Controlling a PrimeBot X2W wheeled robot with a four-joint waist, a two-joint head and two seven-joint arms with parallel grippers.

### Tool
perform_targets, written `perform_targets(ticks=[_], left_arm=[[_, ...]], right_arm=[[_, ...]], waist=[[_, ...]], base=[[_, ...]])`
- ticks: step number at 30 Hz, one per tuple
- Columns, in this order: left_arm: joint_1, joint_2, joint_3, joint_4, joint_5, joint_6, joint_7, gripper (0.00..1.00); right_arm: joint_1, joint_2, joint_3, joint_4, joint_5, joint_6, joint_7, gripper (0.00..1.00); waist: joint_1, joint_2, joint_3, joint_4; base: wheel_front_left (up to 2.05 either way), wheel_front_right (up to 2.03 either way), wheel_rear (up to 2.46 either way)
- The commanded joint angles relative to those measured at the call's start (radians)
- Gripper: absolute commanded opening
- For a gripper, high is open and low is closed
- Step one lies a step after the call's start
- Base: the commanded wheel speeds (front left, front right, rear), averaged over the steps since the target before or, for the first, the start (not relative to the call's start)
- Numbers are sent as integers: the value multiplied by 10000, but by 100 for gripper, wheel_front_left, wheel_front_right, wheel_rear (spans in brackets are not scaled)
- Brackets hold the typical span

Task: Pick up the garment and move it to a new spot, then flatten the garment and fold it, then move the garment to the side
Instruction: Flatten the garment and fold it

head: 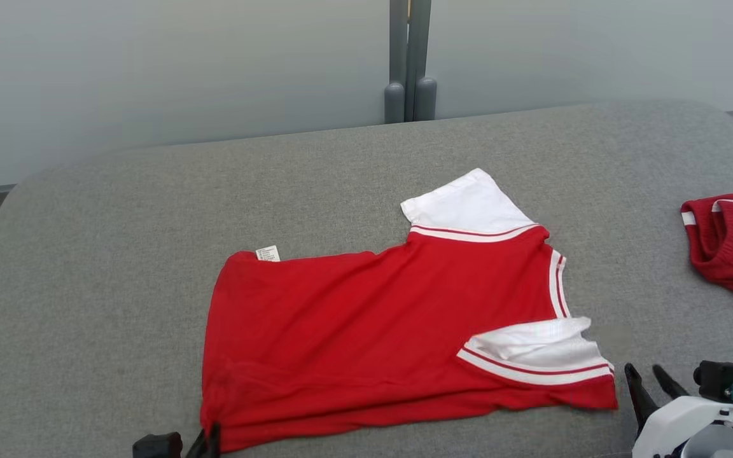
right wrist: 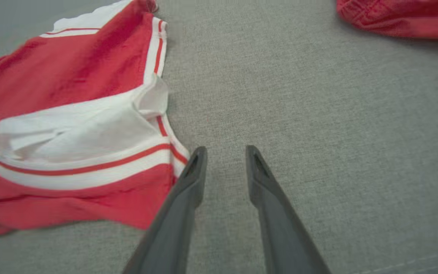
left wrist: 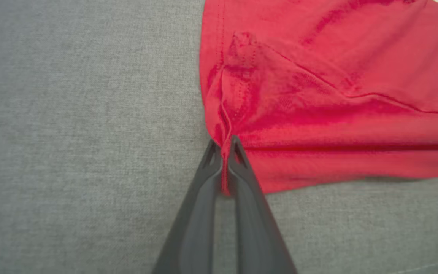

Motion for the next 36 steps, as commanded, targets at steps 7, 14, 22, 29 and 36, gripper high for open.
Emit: perform_targets(ticks=[7,14,22,29,36], left_arm=[[94,111,-46,-677,191,461,5,100],[396,114,25,-1850,425,755,7,100],[568,114,-137,-2303,342,765,7,100],[577,112,-294,-2301,177,720,7,100],[607,112,-395,-2327,80,632,7,100]], right_arm=[[-85,3,-784,-492,-679,-14,-34,100],[492,375,-721,-2185,-1406,-12,-32,100],[936,426,1263,-3463,-1345,-12,-32,100],[681,417,2216,-3222,-1233,-12,-32,100],[344,551,1976,-2670,-1456,-12,-32,82]], waist=[[0,-1,180,47],[0,-1,149,112],[0,-1,196,217],[0,-1,239,457],[0,-1,339,774]], base=[[0,0,0],[0,0,0],[0,0,0],[0,0,0],[0,0,0]])
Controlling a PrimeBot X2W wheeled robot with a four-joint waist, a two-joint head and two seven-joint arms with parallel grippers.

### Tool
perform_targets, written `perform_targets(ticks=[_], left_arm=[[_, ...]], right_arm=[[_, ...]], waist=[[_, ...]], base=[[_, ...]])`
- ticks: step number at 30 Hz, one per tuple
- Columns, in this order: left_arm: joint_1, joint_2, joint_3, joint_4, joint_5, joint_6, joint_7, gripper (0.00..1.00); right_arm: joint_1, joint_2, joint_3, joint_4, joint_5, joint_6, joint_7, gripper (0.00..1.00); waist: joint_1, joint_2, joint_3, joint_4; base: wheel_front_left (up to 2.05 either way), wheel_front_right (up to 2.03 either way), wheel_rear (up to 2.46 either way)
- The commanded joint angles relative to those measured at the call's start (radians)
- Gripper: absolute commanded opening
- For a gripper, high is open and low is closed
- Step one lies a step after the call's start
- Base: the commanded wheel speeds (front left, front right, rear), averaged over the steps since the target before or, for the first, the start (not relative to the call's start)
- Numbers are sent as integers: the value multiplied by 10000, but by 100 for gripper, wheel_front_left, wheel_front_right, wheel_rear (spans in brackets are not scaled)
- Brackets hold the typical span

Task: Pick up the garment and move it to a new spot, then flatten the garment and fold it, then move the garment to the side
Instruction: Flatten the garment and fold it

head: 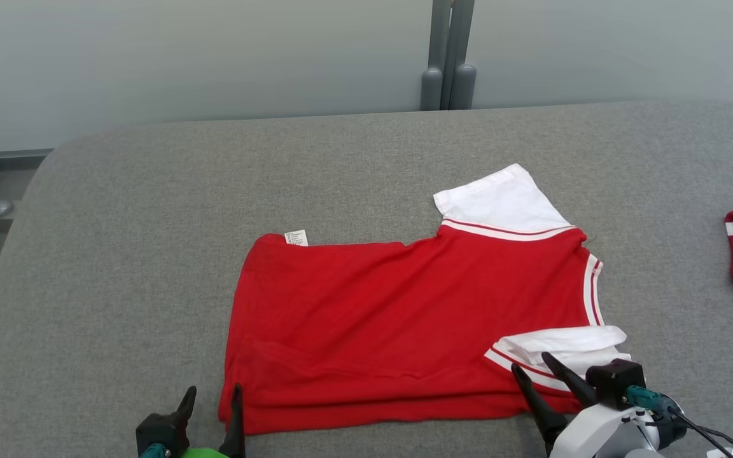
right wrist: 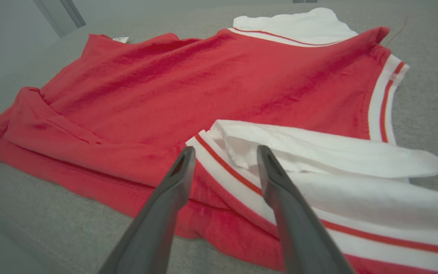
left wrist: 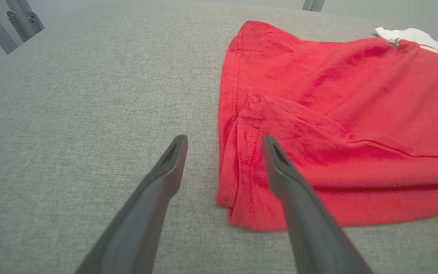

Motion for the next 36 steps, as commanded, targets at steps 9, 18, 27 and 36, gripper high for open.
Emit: perform_targets(ticks=[9,18,27,36], left_arm=[[38,58,-121,-111,-173,-28,7,100],[-65,58,-166,-254,-177,-96,7,100],[-357,58,-358,-244,-163,-137,7,100],[-660,55,-461,-437,-171,-30,7,100]], right_arm=[[-201,190,-226,364,-245,-7,-23,23],[-611,112,-455,331,-409,-7,-23,0],[-1717,108,-415,1015,-701,-8,-23,0],[-2422,146,-1159,1164,-961,-7,-23,100]], waist=[[0,0,221,72],[0,0,397,59],[0,0,700,257],[0,0,779,415]], base=[[0,0,0],[0,0,0],[0,0,0],[0,0,0]])
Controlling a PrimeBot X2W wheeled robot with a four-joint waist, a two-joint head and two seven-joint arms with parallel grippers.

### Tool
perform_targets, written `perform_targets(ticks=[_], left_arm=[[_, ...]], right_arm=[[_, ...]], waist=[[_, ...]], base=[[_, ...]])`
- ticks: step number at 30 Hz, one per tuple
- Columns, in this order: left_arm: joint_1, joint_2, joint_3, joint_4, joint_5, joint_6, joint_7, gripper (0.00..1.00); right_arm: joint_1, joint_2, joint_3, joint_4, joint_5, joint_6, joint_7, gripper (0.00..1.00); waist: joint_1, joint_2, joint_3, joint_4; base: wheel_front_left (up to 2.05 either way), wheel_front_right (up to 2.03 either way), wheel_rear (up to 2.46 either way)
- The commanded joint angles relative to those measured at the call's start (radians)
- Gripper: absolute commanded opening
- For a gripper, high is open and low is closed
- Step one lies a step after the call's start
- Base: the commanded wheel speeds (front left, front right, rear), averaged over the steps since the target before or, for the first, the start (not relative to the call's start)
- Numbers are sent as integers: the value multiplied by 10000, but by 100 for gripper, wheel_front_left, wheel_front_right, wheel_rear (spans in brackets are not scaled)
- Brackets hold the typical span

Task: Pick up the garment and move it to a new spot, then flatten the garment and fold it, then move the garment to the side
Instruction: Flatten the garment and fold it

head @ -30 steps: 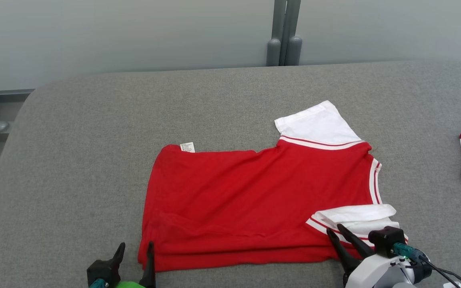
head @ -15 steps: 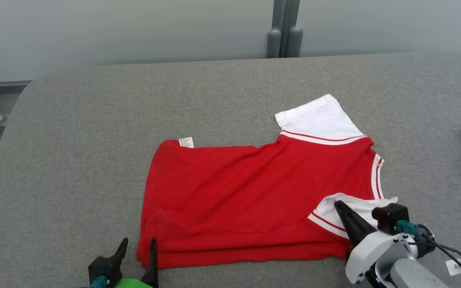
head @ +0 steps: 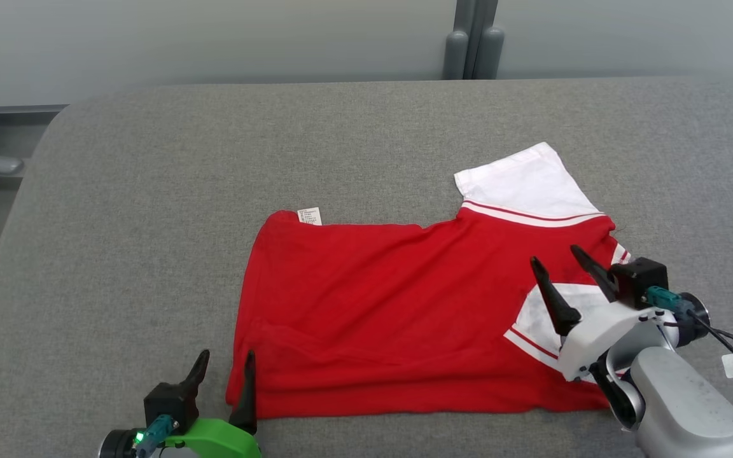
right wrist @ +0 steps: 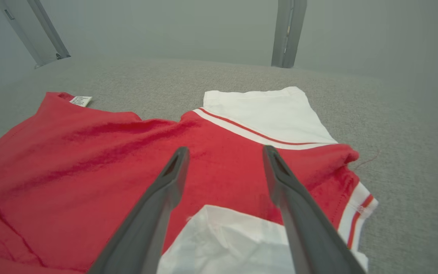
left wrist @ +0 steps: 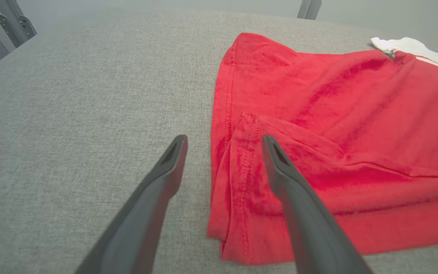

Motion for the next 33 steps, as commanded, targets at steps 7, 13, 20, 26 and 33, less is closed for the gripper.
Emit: perform_targets(ticks=[7,13,20,26,33], left_arm=[[-945,53,261,-44,407,-87,7,100],[-2540,194,455,834,860,-270,7,100],[-4397,565,725,2497,1004,-324,7,100],[-5282,834,808,3753,1133,-213,7,100],[-5641,891,840,4483,1147,-160,7,100]], right_arm=[[197,-126,-951,-507,-477,-9,-23,100],[6,-5,-1084,-806,-626,-9,-23,100],[-286,23,-950,-1083,-569,-9,-23,100],[-438,46,-932,-1276,-534,-9,-23,100],[-578,-37,-927,-1379,-460,-9,-23,100]], waist=[[0,0,168,-328],[0,0,761,-772],[0,0,1454,-1338],[0,0,1820,-1689],[0,0,2047,-1826]], base=[[0,0,0],[0,0,0],[0,0,0],[0,0,0],[0,0,0]])
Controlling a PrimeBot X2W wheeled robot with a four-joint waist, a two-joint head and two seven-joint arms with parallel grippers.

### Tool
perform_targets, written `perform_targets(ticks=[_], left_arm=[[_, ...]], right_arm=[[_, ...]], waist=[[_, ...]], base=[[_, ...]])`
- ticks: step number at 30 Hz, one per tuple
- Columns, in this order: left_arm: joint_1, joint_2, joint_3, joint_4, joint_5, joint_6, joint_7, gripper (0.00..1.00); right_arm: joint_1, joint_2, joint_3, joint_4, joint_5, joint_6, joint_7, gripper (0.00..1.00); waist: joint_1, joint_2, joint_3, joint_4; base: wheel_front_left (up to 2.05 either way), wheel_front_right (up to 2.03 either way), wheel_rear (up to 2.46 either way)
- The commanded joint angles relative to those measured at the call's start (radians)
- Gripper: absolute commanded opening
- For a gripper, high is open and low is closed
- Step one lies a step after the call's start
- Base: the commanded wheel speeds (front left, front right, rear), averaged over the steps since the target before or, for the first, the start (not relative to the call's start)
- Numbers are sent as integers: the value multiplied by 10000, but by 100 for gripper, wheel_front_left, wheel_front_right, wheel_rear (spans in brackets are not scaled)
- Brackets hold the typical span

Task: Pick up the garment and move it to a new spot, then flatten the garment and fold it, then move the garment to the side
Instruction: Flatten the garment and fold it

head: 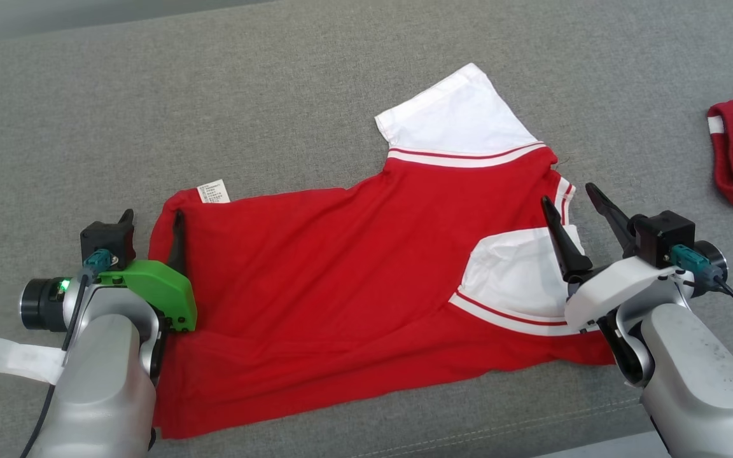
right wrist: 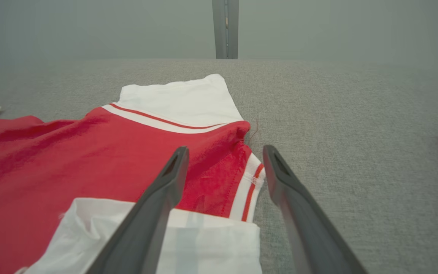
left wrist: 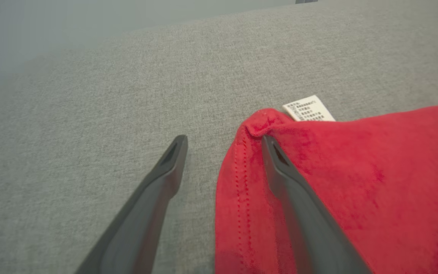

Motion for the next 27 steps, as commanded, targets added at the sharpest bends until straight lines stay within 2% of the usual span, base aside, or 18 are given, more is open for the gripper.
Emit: perform_targets(ticks=[1,9,10,11,13,14,20,27], left_arm=[[-200,52,18,155,57,55,7,100],[-402,-136,-44,461,-37,-71,7,100],[-445,-166,-54,488,-72,-109,7,92],[-467,-181,-72,515,-92,-120,7,58],[-541,-249,-118,622,-155,-201,9,14],[-584,-276,-129,693,-212,-243,10,0],[-809,-414,-223,424,-308,-326,7,0],[-564,-676,-368,-538,-267,-315,7,0]], right_arm=[[-188,-67,2,-62,94,-7,-23,100],[-443,-95,43,-136,65,-7,-23,100],[-483,-109,43,-163,100,-7,-23,100],[-521,-120,46,-170,128,-7,-23,100],[-675,-176,114,-179,181,-7,-23,100],[-788,-230,145,-149,199,-7,-23,100],[-2089,-768,626,655,697,-7,151,100],[-4016,-1197,1368,2017,1620,-8,1804,100]], waist=[[-1,0,149,-111],[-1,0,268,-114],[-1,0,284,-102],[-1,0,297,-89],[-1,0,329,-58],[-1,0,347,-41],[-1,0,488,307],[-1,0,749,1109]], base=[[0,0,0],[0,0,0],[0,0,0],[0,0,0],[0,0,0],[0,0,0],[0,0,0],[0,0,0]])
